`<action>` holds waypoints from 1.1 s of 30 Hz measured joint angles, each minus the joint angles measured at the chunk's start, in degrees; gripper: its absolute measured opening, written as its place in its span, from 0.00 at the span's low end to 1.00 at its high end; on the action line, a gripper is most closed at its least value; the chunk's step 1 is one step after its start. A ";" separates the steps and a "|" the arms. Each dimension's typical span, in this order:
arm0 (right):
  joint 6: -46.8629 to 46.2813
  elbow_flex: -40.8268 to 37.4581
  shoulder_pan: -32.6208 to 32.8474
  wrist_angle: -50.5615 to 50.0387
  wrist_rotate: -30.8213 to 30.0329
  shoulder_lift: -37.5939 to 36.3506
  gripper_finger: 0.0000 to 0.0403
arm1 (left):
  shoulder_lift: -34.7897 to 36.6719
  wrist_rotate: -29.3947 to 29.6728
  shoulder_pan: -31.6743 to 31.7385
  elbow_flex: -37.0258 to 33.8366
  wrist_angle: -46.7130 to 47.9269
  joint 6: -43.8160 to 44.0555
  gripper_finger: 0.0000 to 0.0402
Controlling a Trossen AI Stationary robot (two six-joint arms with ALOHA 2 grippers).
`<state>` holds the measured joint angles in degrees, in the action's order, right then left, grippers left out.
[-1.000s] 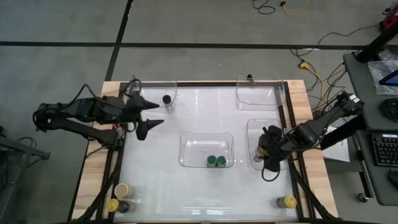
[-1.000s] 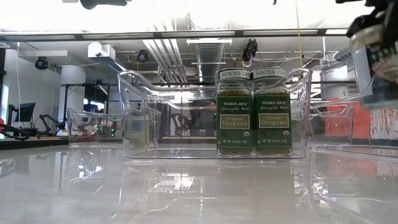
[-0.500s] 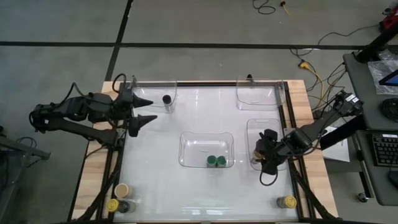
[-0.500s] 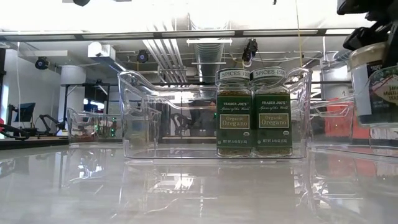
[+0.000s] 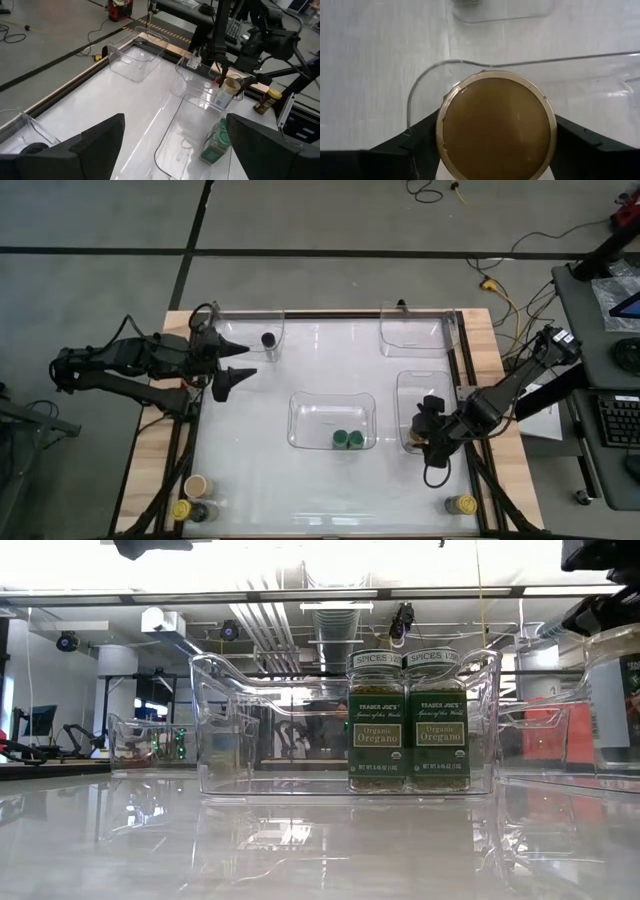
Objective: Sort spices by type
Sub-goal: Put the top gold seasoning bottle into the bottom right transparent bin
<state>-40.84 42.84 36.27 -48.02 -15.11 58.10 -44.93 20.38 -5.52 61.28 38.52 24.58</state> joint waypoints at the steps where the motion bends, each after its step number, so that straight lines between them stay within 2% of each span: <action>1: 0.10 -0.32 0.00 0.79 0.00 0.11 0.68 | -0.02 0.02 0.00 0.00 -0.06 0.06 0.82; 5: -0.04 -1.95 0.00 1.55 -0.08 0.53 0.68 | 0.02 0.02 0.00 -0.02 -0.13 0.42 0.82; 11: -0.07 -2.56 0.00 2.50 -0.09 2.22 0.75 | -0.09 0.04 0.00 -0.02 -0.15 0.42 0.82; 20: -0.23 -2.57 0.00 2.59 0.47 2.94 0.77 | -0.13 0.04 -0.02 -0.02 -0.15 0.42 0.82; 33: -0.50 0.51 -0.02 1.46 2.67 2.23 0.90 | -0.11 0.04 0.00 -0.02 -0.14 0.42 0.82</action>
<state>-41.34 43.35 36.25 -46.57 -12.45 60.34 -45.04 20.43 -5.52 61.25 38.38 24.99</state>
